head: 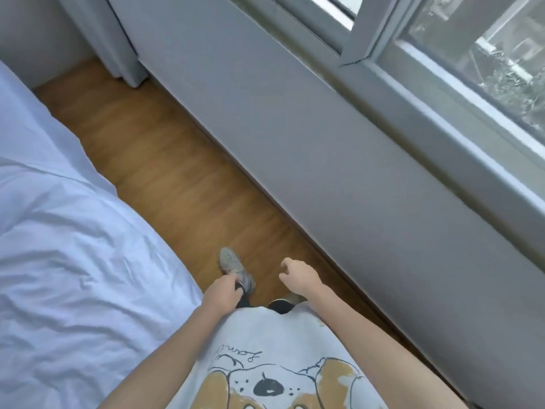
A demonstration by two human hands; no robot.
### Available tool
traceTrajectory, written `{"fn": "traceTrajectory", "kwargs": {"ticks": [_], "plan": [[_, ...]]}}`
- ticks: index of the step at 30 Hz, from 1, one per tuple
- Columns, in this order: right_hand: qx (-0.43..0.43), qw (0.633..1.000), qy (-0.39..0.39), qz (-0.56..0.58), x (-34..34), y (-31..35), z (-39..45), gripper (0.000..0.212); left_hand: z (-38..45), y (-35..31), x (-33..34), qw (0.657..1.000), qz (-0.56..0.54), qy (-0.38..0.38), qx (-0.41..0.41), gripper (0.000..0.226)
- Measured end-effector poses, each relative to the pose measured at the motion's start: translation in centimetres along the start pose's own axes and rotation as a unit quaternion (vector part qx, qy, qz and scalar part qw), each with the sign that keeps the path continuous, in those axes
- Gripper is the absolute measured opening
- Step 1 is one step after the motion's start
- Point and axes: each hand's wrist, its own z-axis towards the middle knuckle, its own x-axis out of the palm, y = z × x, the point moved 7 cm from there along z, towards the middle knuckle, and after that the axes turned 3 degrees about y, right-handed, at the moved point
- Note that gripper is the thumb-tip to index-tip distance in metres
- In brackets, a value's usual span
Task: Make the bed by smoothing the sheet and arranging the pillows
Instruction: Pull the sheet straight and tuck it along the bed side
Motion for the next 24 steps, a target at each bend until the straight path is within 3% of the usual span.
{"fn": "traceTrajectory", "kwargs": {"ticks": [7, 15, 24], "plan": [[-0.021, 0.996, 0.038, -0.073, -6.1, 11.1, 10.7, 0.041, 8.5, 5.7, -11.5, 0.999, -0.037, -0.019, -0.024, 0.020], [-0.089, 0.985, 0.059, -0.135, -13.3, 31.0, 20.9, 0.040, 14.2, 13.3, -29.1, 0.989, -0.103, -0.080, -0.068, 0.035], [-0.168, 0.946, 0.141, -0.239, -17.8, 49.1, 34.7, 0.040, 20.9, 22.9, -41.5, 0.946, -0.235, -0.099, -0.199, 0.040]]}}
